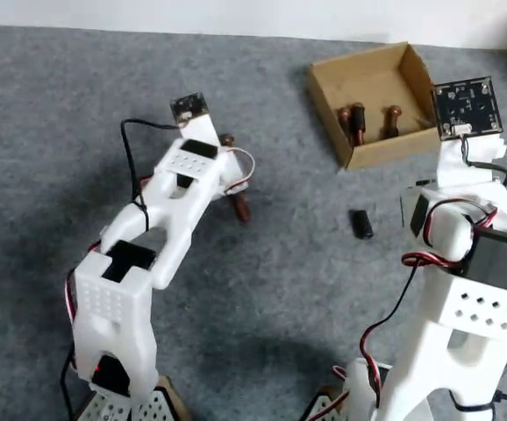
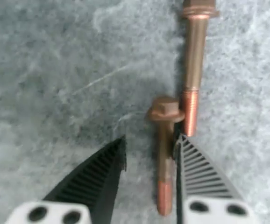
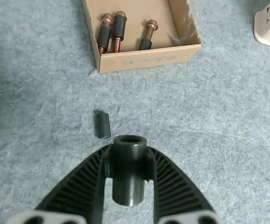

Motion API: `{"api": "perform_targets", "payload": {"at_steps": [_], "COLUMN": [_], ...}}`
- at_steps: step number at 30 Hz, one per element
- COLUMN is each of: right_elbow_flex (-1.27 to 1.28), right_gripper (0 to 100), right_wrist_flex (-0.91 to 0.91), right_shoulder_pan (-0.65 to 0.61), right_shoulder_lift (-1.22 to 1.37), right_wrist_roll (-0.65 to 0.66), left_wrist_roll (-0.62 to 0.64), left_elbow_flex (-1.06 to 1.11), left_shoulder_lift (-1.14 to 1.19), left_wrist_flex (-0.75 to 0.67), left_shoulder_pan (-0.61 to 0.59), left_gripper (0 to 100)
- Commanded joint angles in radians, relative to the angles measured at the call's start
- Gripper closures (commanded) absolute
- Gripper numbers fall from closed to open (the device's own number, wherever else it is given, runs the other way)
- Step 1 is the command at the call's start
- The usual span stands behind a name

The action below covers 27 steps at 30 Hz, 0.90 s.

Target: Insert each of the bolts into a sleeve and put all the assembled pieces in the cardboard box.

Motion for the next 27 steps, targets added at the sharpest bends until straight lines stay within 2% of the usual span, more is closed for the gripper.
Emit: {"api": "perform_targets", "payload": {"at_steps": [1, 12, 18, 20, 23, 27], "right_elbow_flex": [-0.004, 0.022, 0.104, 0.15, 0.265, 0.49], "right_gripper": [99.2, 99.2, 99.2, 99.2, 99.2, 99.2], "right_wrist_flex": [-0.015, -0.01, -0.007, -0.008, -0.019, -0.131], "right_shoulder_pan": [-0.005, -0.012, -0.091, -0.131, -0.186, -0.239], "right_shoulder_lift": [-0.015, -0.031, -0.22, -0.311, -0.424, -0.539], "right_wrist_roll": [0.011, 0.008, 0.002, 0.002, 0.002, -0.041], "left_wrist_roll": [0.011, 0.011, 0.011, 0.008, 0.005, 0.005], "left_elbow_flex": [-0.042, -0.036, -0.041, -0.041, -0.041, -0.041], "left_shoulder_lift": [0.013, 0.081, 0.099, 0.099, 0.099, 0.099], "left_wrist_flex": [-0.037, -0.034, -0.037, -0.037, -0.04, -0.04], "left_shoulder_pan": [0.025, -0.013, -0.015, -0.013, -0.013, -0.012], "left_gripper": [83, 83, 83, 87, 100, 98]}}
